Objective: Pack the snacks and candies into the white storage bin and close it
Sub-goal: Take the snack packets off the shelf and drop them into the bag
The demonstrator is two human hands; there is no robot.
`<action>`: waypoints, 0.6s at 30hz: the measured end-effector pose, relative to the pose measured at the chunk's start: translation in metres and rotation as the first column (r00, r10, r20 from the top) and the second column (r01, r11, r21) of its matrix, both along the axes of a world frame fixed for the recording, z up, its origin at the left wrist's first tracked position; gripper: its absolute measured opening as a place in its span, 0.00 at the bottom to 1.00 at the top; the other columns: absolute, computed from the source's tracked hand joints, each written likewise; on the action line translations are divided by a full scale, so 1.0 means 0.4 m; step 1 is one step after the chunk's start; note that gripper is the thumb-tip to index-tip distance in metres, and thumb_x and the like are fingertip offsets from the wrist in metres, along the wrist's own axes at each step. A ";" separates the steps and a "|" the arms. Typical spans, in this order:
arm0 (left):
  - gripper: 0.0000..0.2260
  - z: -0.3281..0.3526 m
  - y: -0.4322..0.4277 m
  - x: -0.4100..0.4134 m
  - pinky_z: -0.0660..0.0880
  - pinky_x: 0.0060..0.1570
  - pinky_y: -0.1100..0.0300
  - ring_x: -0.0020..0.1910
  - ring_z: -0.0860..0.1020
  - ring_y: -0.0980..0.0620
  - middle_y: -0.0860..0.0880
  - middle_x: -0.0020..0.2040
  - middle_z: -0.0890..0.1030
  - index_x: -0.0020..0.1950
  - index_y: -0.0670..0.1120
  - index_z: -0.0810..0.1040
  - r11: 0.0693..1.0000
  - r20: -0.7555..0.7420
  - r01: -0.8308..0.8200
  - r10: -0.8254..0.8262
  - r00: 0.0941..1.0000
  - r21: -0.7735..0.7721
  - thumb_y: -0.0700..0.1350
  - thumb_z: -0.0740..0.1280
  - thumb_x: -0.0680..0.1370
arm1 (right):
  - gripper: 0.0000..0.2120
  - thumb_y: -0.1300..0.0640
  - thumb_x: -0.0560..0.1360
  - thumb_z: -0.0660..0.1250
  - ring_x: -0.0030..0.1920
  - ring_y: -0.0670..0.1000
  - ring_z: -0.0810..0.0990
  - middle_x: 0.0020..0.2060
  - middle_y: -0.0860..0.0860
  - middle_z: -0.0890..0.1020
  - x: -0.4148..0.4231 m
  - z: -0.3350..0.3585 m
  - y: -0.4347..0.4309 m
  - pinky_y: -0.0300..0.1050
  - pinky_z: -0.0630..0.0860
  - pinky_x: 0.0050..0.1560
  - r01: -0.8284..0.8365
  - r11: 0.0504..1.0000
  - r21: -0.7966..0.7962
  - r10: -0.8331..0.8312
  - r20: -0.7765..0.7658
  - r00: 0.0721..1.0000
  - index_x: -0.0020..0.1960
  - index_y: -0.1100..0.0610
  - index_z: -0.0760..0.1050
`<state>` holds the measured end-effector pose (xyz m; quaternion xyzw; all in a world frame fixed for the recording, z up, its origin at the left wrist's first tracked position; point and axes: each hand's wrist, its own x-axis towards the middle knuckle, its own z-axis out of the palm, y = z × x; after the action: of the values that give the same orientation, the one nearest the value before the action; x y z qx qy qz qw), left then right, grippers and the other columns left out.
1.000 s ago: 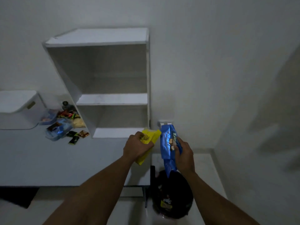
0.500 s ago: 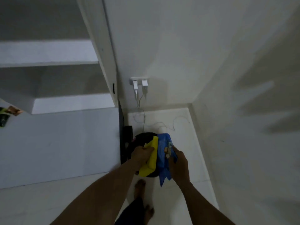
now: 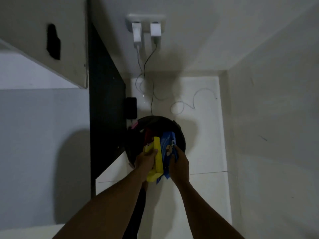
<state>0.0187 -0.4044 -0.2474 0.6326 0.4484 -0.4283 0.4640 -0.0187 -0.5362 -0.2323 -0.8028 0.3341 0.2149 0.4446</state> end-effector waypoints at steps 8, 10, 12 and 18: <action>0.27 -0.095 -0.031 0.074 0.68 0.65 0.51 0.68 0.70 0.38 0.39 0.71 0.71 0.75 0.40 0.67 0.987 0.040 0.130 -0.134 0.990 0.093 0.53 0.65 0.80 | 0.22 0.59 0.81 0.59 0.69 0.57 0.72 0.69 0.54 0.74 0.070 -0.115 -0.039 0.44 0.70 0.65 -0.057 0.998 0.026 0.061 -0.177 0.982 0.75 0.53 0.66; 0.24 -0.081 -0.027 0.077 0.72 0.61 0.50 0.63 0.74 0.38 0.38 0.66 0.75 0.69 0.40 0.73 0.985 0.060 0.144 -0.150 0.987 0.094 0.54 0.65 0.80 | 0.22 0.58 0.81 0.59 0.71 0.59 0.70 0.70 0.56 0.73 0.073 -0.101 -0.041 0.53 0.69 0.70 -0.069 0.997 0.023 0.072 -0.189 0.979 0.74 0.54 0.67; 0.23 -0.037 -0.027 0.083 0.74 0.59 0.51 0.60 0.75 0.39 0.39 0.63 0.77 0.67 0.40 0.75 0.984 0.085 0.156 -0.162 0.983 0.082 0.55 0.65 0.79 | 0.21 0.58 0.81 0.59 0.71 0.59 0.70 0.70 0.56 0.73 0.078 -0.062 -0.041 0.55 0.68 0.71 -0.050 0.999 0.013 0.052 -0.185 0.981 0.74 0.55 0.68; 0.22 0.165 -0.026 0.087 0.73 0.60 0.52 0.60 0.76 0.40 0.39 0.65 0.76 0.69 0.40 0.73 0.971 0.209 0.219 -0.236 0.949 0.099 0.53 0.64 0.81 | 0.20 0.56 0.81 0.57 0.68 0.57 0.73 0.68 0.55 0.74 0.075 0.123 -0.036 0.53 0.71 0.69 -0.059 0.998 -0.030 0.057 -0.058 0.997 0.72 0.54 0.69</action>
<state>0.0534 -0.4149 -0.1814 0.7402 0.3341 -0.3895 0.4345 0.0114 -0.5507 -0.1832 -0.8126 0.3267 0.2453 0.4157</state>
